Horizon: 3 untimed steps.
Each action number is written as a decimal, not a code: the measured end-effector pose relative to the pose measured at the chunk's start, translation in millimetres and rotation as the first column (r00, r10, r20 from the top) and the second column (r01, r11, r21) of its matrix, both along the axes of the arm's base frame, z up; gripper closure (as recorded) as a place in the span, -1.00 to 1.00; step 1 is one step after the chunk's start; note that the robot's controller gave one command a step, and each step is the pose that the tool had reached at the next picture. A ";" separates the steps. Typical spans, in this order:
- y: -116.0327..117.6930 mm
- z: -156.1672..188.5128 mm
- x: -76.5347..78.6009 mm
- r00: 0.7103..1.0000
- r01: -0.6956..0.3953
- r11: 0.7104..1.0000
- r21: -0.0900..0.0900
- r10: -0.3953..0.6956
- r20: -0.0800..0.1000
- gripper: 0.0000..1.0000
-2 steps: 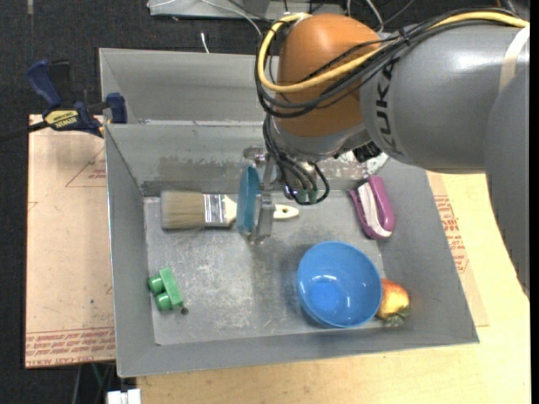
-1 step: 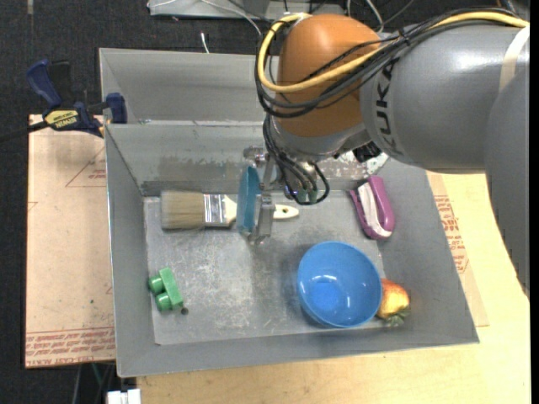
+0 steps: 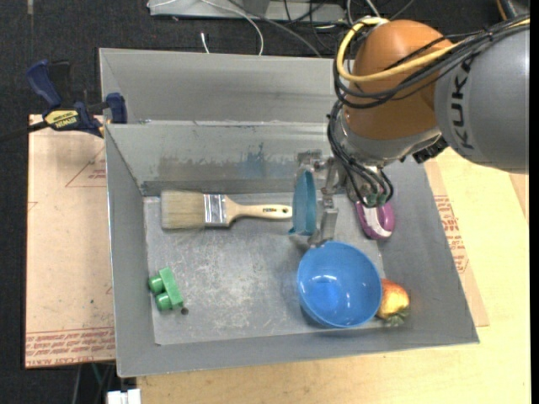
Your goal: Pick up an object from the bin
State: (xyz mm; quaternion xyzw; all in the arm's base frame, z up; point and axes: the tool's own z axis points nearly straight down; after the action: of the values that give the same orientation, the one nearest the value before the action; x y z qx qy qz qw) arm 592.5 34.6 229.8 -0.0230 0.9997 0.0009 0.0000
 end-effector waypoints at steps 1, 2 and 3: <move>68.8 -28.7 18.6 0.999 0.048 0.999 0.003 -0.048 0.003 -1.00; 26.8 -35.4 28.7 0.999 0.039 0.999 -0.001 -0.039 0.004 -1.00; 63.9 -60.6 20.0 0.997 0.079 0.997 0.002 -0.079 0.003 -1.00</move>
Offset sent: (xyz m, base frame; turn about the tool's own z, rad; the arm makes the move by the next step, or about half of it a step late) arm 0.0322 -0.0028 -0.0368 0.0362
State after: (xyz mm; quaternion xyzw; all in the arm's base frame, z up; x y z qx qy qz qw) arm 612.5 98.6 169.2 0.0166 0.9999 0.0019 0.0017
